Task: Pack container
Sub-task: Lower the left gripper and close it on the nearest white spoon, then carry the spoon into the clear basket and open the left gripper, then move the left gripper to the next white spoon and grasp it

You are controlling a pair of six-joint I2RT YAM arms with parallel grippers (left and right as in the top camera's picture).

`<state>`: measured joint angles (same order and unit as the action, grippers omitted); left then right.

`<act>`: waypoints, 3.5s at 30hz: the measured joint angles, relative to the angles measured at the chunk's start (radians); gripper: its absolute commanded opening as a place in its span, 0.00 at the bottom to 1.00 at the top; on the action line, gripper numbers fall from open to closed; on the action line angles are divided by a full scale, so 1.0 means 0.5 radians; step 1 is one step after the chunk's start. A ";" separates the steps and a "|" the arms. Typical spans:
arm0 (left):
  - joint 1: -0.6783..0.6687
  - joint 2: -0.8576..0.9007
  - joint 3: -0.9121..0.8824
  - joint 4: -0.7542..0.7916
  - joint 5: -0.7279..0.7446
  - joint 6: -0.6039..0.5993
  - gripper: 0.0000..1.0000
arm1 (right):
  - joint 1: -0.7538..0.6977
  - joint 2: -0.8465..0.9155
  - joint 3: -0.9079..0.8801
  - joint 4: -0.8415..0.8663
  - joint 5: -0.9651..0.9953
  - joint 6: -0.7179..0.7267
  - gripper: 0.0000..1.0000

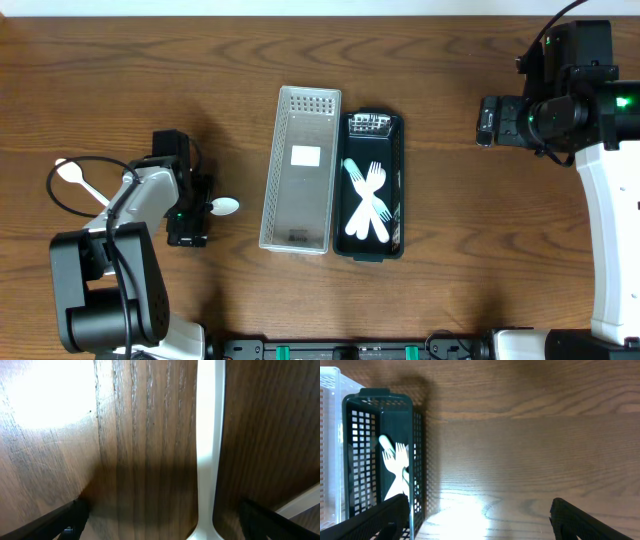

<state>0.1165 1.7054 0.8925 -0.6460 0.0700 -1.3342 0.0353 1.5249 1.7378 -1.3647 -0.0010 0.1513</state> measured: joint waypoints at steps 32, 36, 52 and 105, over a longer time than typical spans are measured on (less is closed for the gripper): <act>-0.002 0.010 0.007 -0.054 0.230 0.245 0.15 | 0.000 0.000 0.000 -0.001 0.000 0.000 0.93; -0.001 0.013 0.027 -0.072 0.159 0.453 0.11 | 0.000 0.000 0.000 -0.001 0.000 0.000 0.93; -0.353 -0.935 0.309 -0.262 0.063 1.205 0.06 | 0.000 0.000 0.000 -0.001 0.000 -0.001 0.93; -0.128 -0.554 0.729 -0.159 -0.409 1.769 0.98 | 0.000 0.000 0.000 -0.008 0.000 -0.001 0.93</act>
<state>0.0525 1.4284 1.2572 -0.7258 -0.1345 -0.4496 0.0353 1.5249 1.7378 -1.3685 -0.0010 0.1509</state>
